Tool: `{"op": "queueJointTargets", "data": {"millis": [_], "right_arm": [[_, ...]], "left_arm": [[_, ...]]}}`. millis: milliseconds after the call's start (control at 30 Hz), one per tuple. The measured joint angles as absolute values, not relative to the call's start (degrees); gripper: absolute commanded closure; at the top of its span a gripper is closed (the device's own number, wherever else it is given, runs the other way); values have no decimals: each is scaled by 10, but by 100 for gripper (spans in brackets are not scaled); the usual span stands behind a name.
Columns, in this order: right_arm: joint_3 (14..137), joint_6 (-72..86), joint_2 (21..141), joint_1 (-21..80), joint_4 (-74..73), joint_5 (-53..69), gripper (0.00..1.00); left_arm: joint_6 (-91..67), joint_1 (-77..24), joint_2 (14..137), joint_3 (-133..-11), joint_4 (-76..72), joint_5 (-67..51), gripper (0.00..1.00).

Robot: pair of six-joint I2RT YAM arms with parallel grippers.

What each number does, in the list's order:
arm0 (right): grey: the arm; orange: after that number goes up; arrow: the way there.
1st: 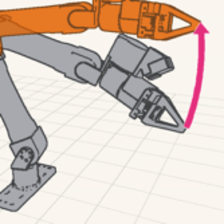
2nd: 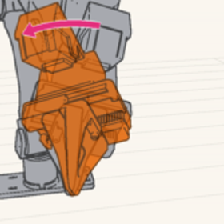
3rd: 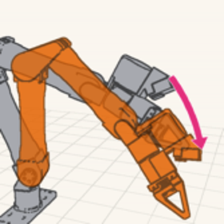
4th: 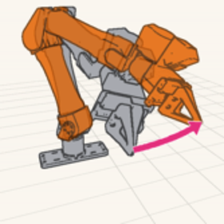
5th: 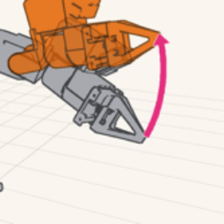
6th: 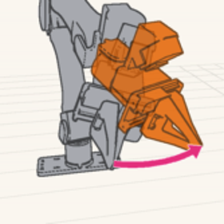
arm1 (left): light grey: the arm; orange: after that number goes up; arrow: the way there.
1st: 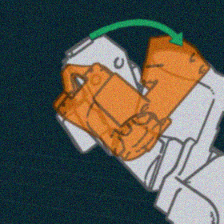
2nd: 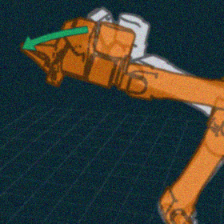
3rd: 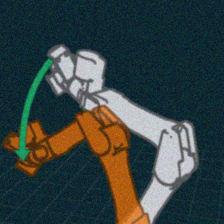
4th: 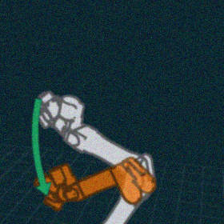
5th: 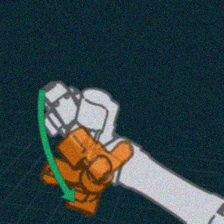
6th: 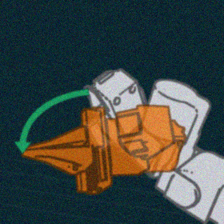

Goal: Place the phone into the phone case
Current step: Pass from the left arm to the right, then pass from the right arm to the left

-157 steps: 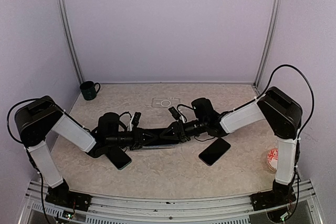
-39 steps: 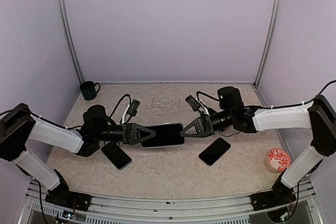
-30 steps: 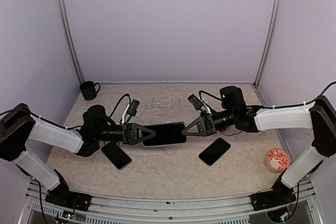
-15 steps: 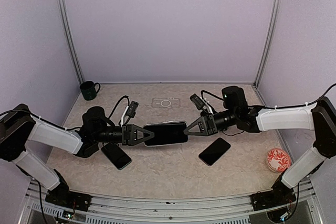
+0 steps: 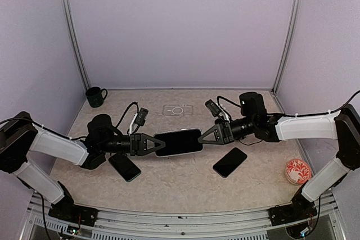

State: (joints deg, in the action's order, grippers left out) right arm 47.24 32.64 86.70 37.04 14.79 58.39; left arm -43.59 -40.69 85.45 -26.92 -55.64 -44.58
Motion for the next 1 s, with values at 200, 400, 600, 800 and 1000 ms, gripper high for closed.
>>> {"op": "queueJointTargets", "data": {"millis": [200, 400, 600, 800, 1000], "right_arm": [[467, 338, 863, 369, 163, 589, 71], [466, 342, 862, 368, 165, 591, 62], [469, 327, 862, 368, 146, 586, 60], [477, 301, 862, 368, 112, 579, 60], [489, 284, 862, 368, 88, 573, 60]], "left_arm": [[-434, -407, 854, -269, -554, -446, 100], [-417, -407, 854, -270, -535, -444, 100], [-379, -410, 839, -278, -484, -439, 100], [-350, -417, 821, -279, -439, -430, 100], [-340, -421, 820, -282, -428, -430, 100]]}}
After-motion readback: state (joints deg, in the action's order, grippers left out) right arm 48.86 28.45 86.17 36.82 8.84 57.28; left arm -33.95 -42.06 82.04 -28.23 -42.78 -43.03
